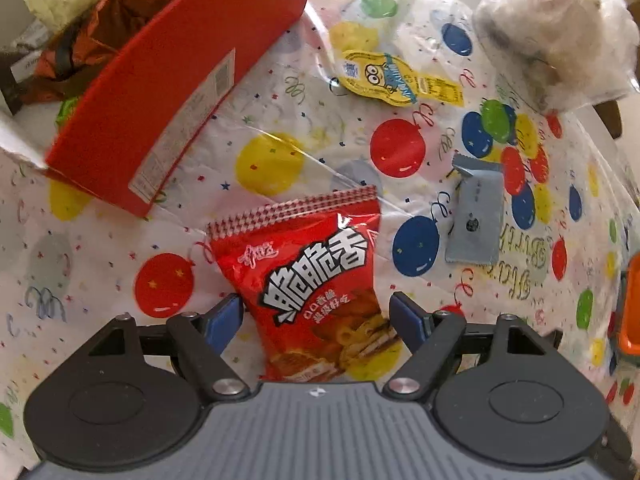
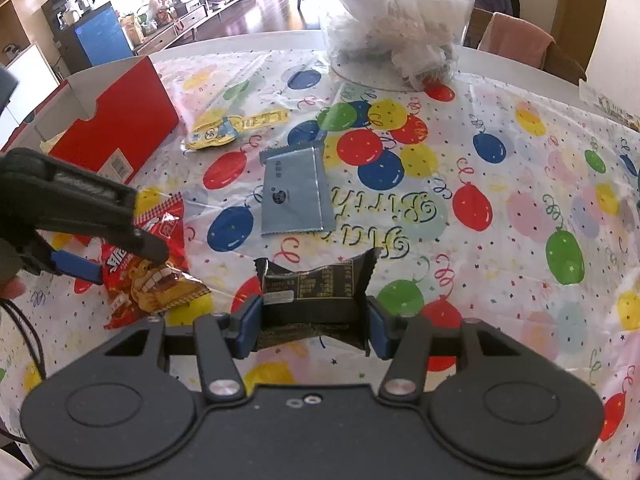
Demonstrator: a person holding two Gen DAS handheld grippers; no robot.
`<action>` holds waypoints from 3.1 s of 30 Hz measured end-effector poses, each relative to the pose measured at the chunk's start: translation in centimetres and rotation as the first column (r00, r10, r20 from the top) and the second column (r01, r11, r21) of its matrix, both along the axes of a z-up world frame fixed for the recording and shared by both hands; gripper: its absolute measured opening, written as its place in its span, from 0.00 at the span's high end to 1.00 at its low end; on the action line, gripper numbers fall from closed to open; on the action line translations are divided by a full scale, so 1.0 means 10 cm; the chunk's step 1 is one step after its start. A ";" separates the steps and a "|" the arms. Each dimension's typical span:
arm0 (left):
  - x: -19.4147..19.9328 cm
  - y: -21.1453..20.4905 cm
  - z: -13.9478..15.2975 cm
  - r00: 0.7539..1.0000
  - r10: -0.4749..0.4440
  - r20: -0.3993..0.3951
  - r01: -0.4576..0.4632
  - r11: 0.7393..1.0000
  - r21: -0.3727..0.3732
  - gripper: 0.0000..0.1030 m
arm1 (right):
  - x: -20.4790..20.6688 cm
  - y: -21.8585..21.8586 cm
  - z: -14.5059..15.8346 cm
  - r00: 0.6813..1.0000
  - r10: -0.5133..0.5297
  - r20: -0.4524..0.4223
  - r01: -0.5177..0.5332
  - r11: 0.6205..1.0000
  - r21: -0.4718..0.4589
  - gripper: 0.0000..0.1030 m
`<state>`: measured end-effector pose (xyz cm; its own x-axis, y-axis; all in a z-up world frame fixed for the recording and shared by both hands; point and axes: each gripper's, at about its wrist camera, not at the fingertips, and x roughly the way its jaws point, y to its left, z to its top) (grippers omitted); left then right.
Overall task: Organize snacks
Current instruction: 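Grasp the red chip bag with the left gripper while the right grasps the dark bar, then lift the chip bag and dark bar and carry both over the red box, then lower both snacks into the box and open both grippers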
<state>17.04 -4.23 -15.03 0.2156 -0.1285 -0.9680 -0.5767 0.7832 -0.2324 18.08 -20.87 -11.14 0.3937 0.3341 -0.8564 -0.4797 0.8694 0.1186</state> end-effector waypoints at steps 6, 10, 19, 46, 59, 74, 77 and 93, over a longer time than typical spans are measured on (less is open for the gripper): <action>0.04 -0.05 -0.10 1.000 0.011 -0.017 -0.009 0.998 0.061 0.23 | -0.02 -0.01 -0.04 1.000 0.009 -0.007 -0.009 1.000 -0.007 0.49; 0.04 -0.08 -0.10 1.000 -0.026 -0.011 0.027 0.995 0.093 0.24 | -0.01 -0.01 -0.06 1.000 0.014 -0.011 -0.014 1.000 -0.007 0.49; -0.01 -0.15 -0.05 0.985 -0.168 0.041 0.163 0.981 0.104 0.35 | -0.05 -0.01 -0.04 1.000 0.012 -0.007 -0.012 1.000 -0.009 0.49; -0.33 0.55 1.45 0.833 -0.432 0.346 0.347 0.894 0.283 0.34 | -0.32 0.77 1.04 0.980 0.066 0.190 -0.076 0.996 0.047 0.49; -0.43 1.59 1.61 0.837 -0.430 0.339 0.301 0.878 0.371 0.34 | -0.33 1.87 1.16 0.961 0.141 0.237 -0.152 0.988 0.028 0.49; -0.21 2.64 1.26 0.869 -0.448 0.209 0.329 0.840 0.432 0.34 | -0.07 3.03 0.82 0.969 0.177 0.172 -0.178 0.984 -0.012 0.49; -0.14 2.73 1.14 0.874 -0.456 0.165 0.352 0.831 0.432 0.34 | -0.02 3.21 0.72 0.970 0.193 0.151 -0.191 0.981 -0.026 0.56; 0.00 2.64 0.71 0.831 -0.554 0.054 0.484 0.768 0.419 0.34 | 0.01 3.47 0.46 0.972 0.223 0.077 -0.220 0.974 -0.052 0.49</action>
